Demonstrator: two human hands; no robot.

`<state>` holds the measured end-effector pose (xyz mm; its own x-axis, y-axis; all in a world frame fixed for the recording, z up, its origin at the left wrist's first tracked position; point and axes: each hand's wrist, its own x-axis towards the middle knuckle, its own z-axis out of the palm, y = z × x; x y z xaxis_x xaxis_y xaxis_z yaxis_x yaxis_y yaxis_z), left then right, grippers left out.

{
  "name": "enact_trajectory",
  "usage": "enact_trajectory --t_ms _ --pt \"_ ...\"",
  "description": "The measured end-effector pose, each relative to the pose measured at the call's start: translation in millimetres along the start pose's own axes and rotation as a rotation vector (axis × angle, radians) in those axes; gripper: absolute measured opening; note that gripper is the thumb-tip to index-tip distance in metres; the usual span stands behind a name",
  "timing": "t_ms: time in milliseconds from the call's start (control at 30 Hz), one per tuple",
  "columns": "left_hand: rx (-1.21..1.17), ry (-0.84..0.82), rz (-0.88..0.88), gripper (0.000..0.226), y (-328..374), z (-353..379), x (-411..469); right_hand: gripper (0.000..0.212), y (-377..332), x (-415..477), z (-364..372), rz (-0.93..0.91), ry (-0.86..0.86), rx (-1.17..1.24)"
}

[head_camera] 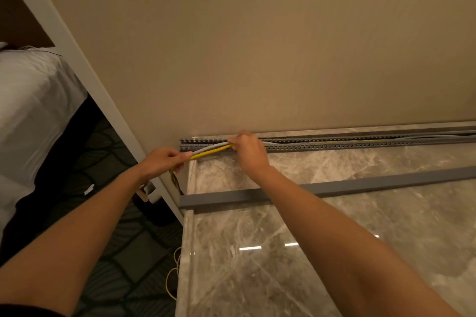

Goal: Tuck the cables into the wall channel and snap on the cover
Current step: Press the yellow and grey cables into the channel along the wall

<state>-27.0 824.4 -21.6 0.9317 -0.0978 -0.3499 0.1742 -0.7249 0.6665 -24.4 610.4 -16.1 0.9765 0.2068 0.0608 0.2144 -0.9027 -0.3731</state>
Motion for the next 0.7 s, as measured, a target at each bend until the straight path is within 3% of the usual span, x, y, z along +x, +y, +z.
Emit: enact_trajectory --t_ms 167,400,700 --pt "-0.012 0.215 0.101 0.026 7.9 -10.8 4.7 0.035 -0.6 -0.8 3.3 -0.009 0.056 0.017" --pt "-0.044 0.268 0.080 0.027 11.4 -13.1 19.2 0.029 -2.7 1.7 7.0 -0.039 0.120 0.079" --pt "-0.148 0.094 -0.124 0.029 19.7 -18.4 23.9 0.031 -0.9 0.5 2.4 -0.044 0.112 0.087"
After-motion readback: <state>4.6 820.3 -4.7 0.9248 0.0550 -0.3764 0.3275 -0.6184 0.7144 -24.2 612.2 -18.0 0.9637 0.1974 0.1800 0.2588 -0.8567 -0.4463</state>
